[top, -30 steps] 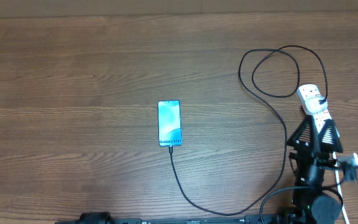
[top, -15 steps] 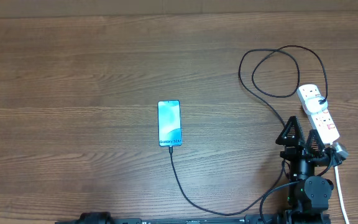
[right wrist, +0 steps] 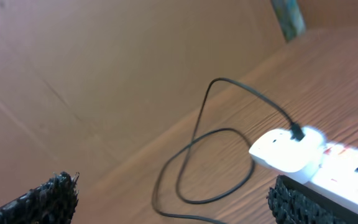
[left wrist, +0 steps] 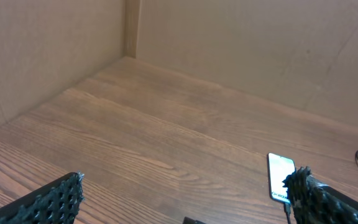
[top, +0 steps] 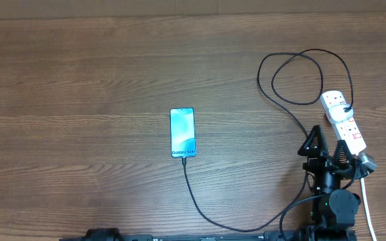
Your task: Plug charger to phone and switch on socket
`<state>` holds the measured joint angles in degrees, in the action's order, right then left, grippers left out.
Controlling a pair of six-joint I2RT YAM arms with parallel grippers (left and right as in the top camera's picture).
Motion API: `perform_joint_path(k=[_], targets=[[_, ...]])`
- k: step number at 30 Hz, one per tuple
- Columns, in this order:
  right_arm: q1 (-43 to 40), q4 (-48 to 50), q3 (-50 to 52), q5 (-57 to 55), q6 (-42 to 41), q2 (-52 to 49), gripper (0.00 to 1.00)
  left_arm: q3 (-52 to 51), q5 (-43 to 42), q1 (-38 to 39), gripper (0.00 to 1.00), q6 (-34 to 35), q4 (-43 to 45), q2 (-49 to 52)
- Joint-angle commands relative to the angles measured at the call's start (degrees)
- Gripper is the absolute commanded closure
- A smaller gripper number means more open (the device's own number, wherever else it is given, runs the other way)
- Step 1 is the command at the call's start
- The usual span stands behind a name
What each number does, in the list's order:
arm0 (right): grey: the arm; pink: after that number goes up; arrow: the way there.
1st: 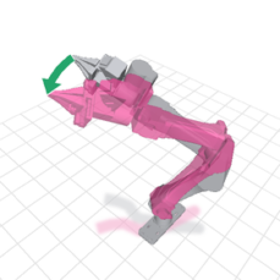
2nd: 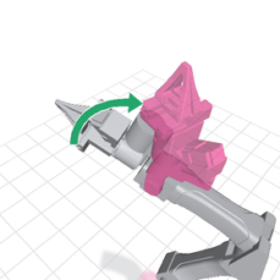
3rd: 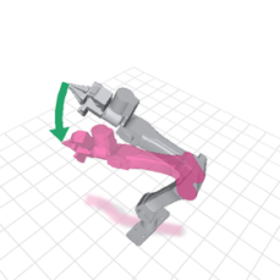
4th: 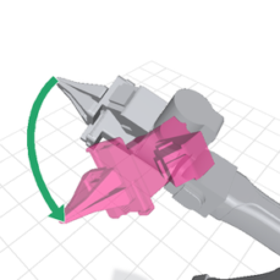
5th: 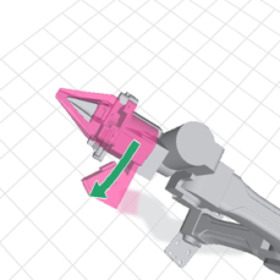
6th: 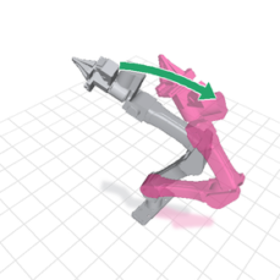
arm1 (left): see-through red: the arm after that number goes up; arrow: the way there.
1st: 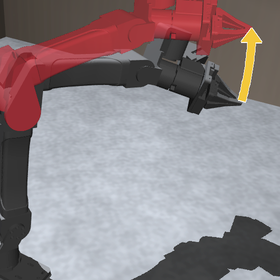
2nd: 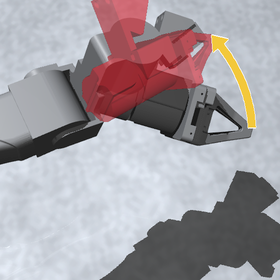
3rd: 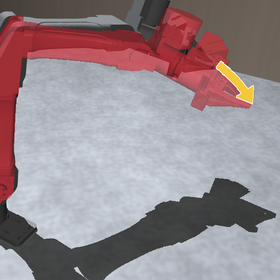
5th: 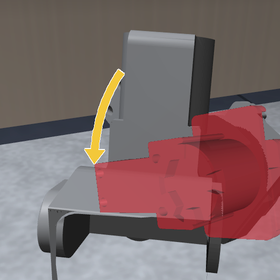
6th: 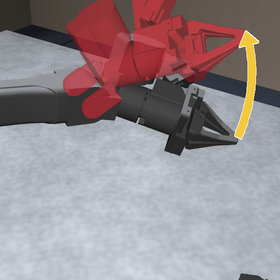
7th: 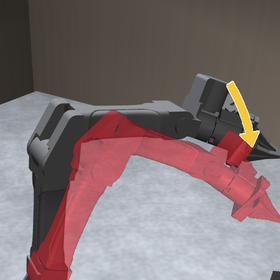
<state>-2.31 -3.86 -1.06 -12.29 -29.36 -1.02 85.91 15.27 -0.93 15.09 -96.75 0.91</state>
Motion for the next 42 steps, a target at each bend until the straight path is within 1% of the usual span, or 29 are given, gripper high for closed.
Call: perform_joint_path(k=[1,3,4,40,42], targets=[[-1.3,-0.5,0.6,5.7,14.4,0.9,0.0,0.1,0.6,0.2,0.0,0.5,0.0,-0.6],[-1.3,-0.8,0.6,8.9,20.0,0.9,0.0,0.1,0.6,0.2,0.0,0.5,0.0,-0.6],[-1.3,-0.8,0.6,9.2,20.5,0.9,0.0,0.1,0.6,0.2,0.0,0.5,0.0,-0.6],[-1.3,-0.7,0.6,9.2,20.5,0.9,0.0,0.1,0.6,0.2,0.0,0.5,0.0,-0.6],[-1.3,-0.7,0.6,9.2,20.5,0.9,0.0,0.0,-0.8,0.2,0.0,0.6,0.1,-0.6]])
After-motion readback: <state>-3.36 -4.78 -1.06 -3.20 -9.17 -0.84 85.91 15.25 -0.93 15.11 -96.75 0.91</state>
